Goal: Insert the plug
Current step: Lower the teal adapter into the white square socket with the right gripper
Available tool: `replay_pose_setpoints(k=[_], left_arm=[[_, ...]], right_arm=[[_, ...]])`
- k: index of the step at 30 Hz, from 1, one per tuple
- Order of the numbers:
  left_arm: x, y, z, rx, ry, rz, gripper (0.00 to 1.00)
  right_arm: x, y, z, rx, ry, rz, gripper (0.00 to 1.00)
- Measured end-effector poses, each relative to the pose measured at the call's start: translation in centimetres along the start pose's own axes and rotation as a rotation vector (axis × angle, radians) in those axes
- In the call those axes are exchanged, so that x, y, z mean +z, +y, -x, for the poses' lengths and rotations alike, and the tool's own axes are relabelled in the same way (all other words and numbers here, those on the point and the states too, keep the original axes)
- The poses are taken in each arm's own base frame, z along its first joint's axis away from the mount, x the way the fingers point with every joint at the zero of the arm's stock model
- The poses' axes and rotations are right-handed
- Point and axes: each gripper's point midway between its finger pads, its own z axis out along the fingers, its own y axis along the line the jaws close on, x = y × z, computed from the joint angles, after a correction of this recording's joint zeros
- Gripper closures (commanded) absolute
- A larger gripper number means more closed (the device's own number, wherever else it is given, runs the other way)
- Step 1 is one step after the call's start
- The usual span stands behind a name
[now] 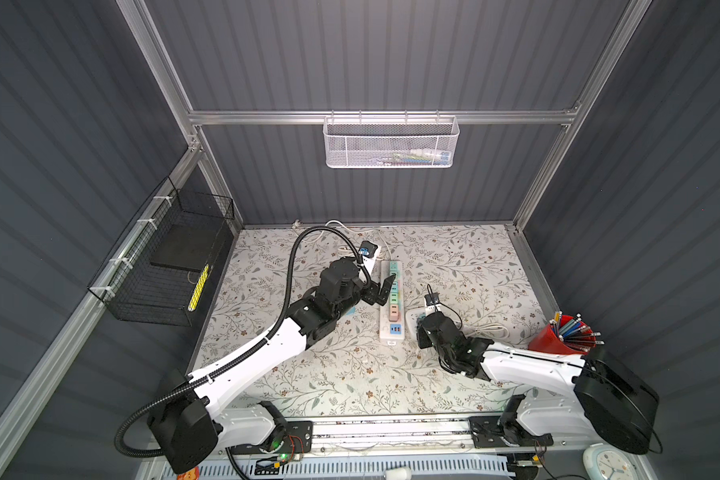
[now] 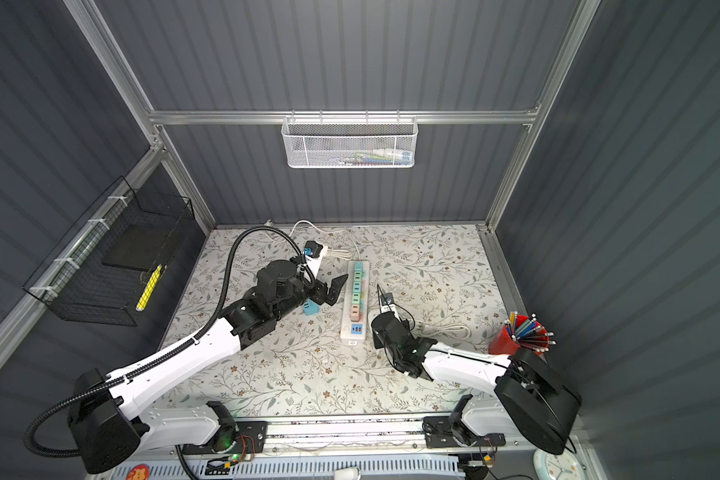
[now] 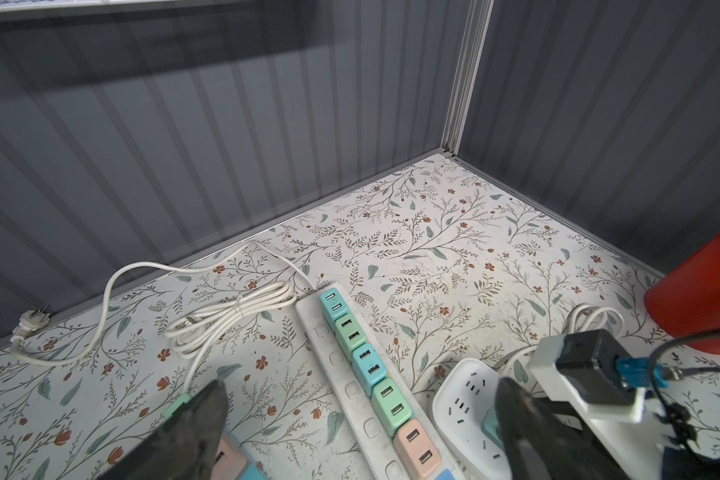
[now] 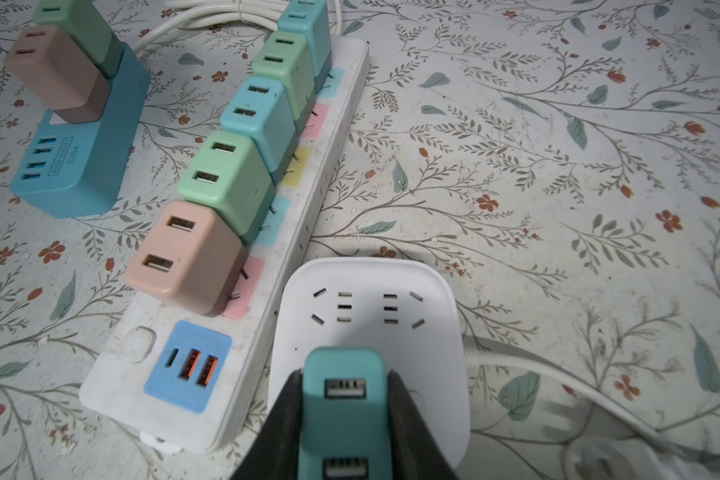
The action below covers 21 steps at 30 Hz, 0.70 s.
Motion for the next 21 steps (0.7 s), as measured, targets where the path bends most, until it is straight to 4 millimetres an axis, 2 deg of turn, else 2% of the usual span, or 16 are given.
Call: replay_pose_setpoints(k=[4,7,15,17,21], left_arm=[[-0.1,0.0,0.1,0.0,-0.002,0.0,0.0],[-0.3,0.0,0.3,-0.001,-0.009,-0.001,0.0],[-0.5,0.0,0.7,-0.003,-0.023,0.001,0.0],[-0.5,0.0,0.7,-0.003,-0.023,0.001,0.0],[-0.5,0.0,0.7,-0.003,-0.023,0.001,0.0]], right_arm=[[0.6,0.5,0.2,0.003,-0.006,-0.033,0.82],[1.2,0.8,-0.7,-0.001,0.008,-0.056,0.82],[1.8,1.1,-0.5,0.046,-0.024,-0.081,0.81],[1.8,1.3,-0.3,0.047,-0.028,-0.081,0.76],[1.7,1.7,-0.1,0.021,0.005,-0.076,0.59]])
